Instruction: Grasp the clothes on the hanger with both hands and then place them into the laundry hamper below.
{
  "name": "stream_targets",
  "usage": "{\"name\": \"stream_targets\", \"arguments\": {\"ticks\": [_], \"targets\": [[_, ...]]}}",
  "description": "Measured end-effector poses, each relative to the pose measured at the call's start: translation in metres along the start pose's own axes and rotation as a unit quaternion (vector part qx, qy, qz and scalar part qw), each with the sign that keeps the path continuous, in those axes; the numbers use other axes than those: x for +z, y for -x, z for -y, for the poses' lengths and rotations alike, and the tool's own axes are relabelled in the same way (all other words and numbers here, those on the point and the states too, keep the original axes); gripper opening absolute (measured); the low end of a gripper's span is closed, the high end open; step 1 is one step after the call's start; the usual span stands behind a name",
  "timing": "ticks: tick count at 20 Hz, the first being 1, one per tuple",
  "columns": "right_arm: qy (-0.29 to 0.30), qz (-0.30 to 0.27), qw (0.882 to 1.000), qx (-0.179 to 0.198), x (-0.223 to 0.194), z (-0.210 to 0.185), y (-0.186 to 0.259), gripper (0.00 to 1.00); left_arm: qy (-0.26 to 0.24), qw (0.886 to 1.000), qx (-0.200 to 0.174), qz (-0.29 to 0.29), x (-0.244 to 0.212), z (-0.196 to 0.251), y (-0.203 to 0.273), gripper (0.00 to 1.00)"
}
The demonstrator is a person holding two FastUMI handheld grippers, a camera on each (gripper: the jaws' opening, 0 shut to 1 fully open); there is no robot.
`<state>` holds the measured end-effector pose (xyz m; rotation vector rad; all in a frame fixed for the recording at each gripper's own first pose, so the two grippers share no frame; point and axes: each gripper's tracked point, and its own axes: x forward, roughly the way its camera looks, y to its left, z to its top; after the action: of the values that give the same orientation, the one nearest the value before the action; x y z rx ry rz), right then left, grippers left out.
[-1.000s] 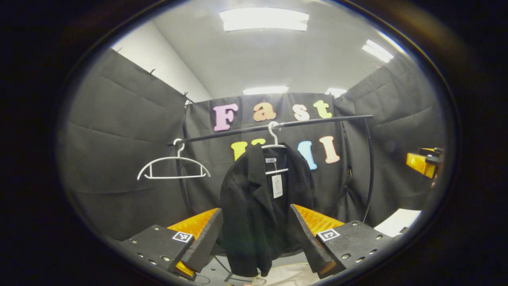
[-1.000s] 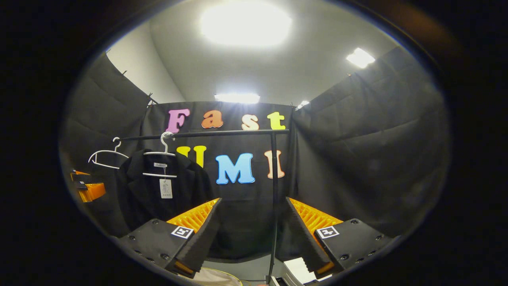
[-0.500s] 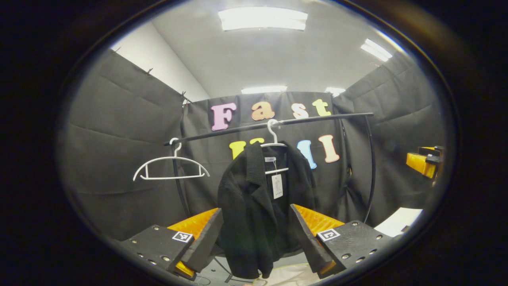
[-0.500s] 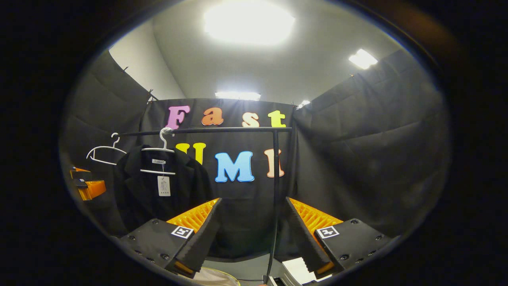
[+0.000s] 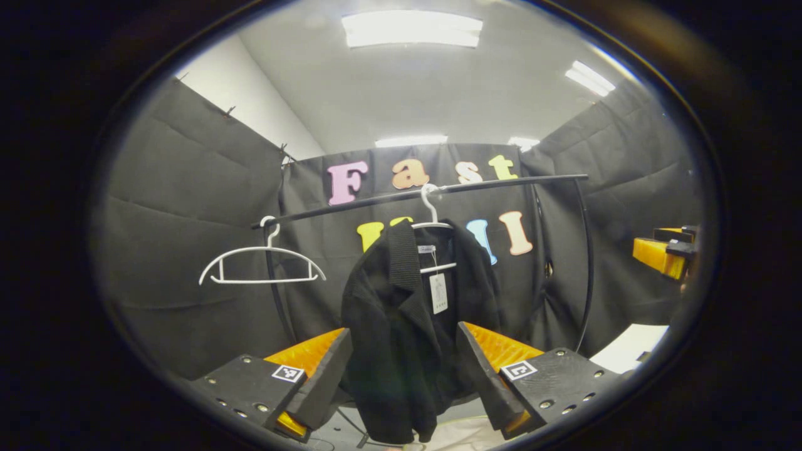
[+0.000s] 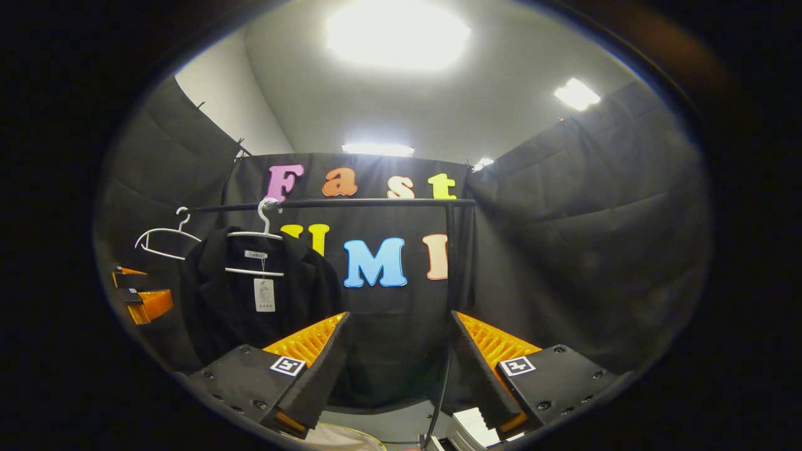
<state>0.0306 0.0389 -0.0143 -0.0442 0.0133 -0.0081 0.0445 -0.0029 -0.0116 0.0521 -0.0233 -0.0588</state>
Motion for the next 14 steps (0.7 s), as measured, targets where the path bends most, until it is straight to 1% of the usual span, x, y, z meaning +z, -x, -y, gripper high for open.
{"name": "stream_targets", "arguments": {"ticks": [1, 2, 4, 9, 11, 13, 14], "targets": [[0.000, 0.002, 1.000, 0.001, 0.001, -0.005, -0.003, 0.95, 0.001, 1.000, -0.003, 0.001, 0.001, 0.000, -0.001, 0.99], [-0.001, 0.004, 1.000, 0.002, 0.001, -0.011, -0.005, 0.97, 0.001, 1.000, -0.006, 0.002, 0.001, -0.001, -0.003, 0.99], [-0.005, 0.009, 1.000, 0.011, 0.003, -0.024, -0.011, 0.95, 0.003, 1.000, -0.007, 0.007, 0.003, -0.003, -0.005, 0.99], [-0.017, 0.025, 0.998, 0.056, 0.012, -0.052, -0.040, 0.96, 0.008, 1.000, 0.000, 0.006, 0.003, 0.009, -0.021, 0.99], [-0.021, 0.029, 0.996, 0.078, 0.011, -0.062, -0.058, 0.95, 0.006, 1.000, 0.012, 0.007, 0.005, 0.013, -0.033, 0.99], [-0.031, 0.027, 0.993, 0.107, 0.006, -0.076, -0.078, 0.96, 0.005, 1.000, 0.031, 0.003, 0.004, 0.016, -0.047, 0.99], [-0.034, 0.025, 0.992, 0.122, 0.003, -0.082, -0.089, 0.95, 0.004, 0.999, 0.039, 0.004, 0.004, 0.019, -0.054, 0.99]]}}
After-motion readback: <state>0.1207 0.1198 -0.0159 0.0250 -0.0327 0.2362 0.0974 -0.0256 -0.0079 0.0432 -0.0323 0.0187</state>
